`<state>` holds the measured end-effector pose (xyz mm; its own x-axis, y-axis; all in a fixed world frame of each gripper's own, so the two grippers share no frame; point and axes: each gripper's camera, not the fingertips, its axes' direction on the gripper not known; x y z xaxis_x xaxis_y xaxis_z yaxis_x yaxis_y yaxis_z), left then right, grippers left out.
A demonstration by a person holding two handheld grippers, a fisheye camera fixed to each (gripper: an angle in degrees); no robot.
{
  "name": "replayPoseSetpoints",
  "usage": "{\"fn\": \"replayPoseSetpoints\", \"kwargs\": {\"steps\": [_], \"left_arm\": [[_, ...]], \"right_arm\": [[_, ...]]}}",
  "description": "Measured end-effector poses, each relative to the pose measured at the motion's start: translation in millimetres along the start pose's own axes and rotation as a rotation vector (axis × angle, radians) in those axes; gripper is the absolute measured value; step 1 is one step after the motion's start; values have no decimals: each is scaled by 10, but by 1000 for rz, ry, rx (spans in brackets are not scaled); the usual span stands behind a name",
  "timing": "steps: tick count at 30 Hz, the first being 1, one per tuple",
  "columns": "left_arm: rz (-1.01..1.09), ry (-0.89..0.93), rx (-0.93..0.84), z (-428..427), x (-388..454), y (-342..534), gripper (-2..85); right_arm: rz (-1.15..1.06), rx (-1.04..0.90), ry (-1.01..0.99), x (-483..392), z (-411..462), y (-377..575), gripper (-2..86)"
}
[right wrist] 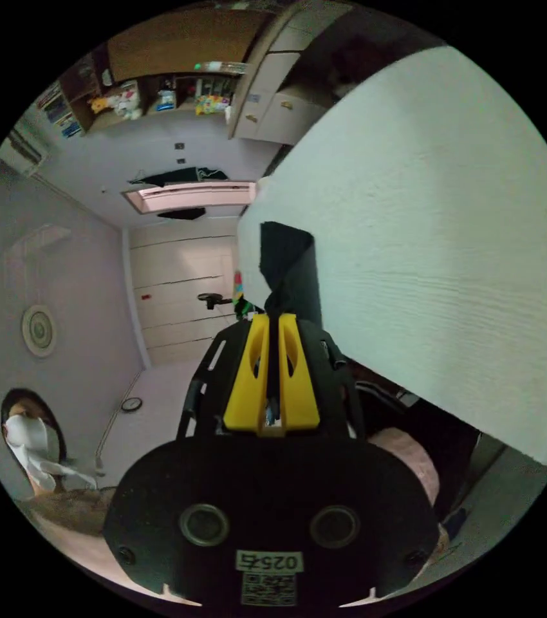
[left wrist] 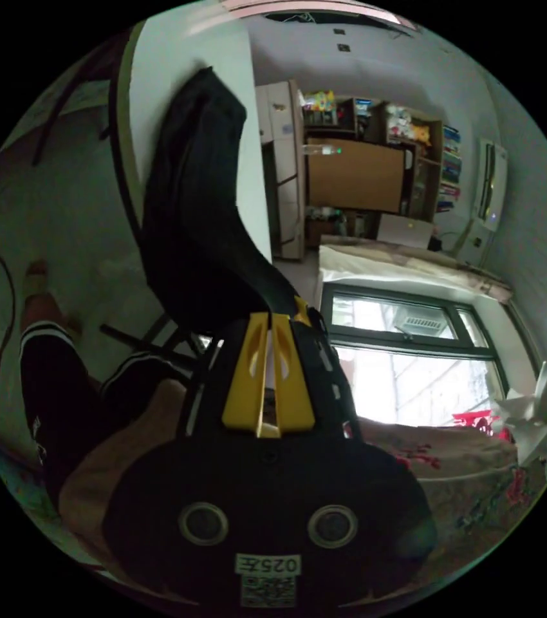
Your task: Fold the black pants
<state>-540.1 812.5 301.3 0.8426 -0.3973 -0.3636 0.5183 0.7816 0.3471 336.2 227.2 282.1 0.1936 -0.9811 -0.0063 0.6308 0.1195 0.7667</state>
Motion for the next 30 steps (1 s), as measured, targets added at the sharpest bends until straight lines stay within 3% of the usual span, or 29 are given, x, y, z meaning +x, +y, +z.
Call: {"fn": "replayPoseSetpoints", "kwargs": {"steps": [4,9,16,19,26,30], "left_arm": [[70,-21,85,-282,506,-416,-12],[91,-27,137,-497,811,-1350,-11],[58,-225,26,-364,756,-3055,20],[-15,-259,-6,-363,598,-3504,47],[-49,-335,-39,-265,711,-3420,56],[-25,-376,-70,218,872,-3196,62]], "right_arm": [[-196,-28,20,-618,417,-264,-2],[-262,-49,-11,-1020,1304,-921,1],[-185,-122,178,-856,2861,-1989,33],[-134,-143,190,-598,3115,-2117,59],[-218,-68,234,-419,2903,-1840,92],[-408,-241,408,-551,3464,-2097,117]]}}
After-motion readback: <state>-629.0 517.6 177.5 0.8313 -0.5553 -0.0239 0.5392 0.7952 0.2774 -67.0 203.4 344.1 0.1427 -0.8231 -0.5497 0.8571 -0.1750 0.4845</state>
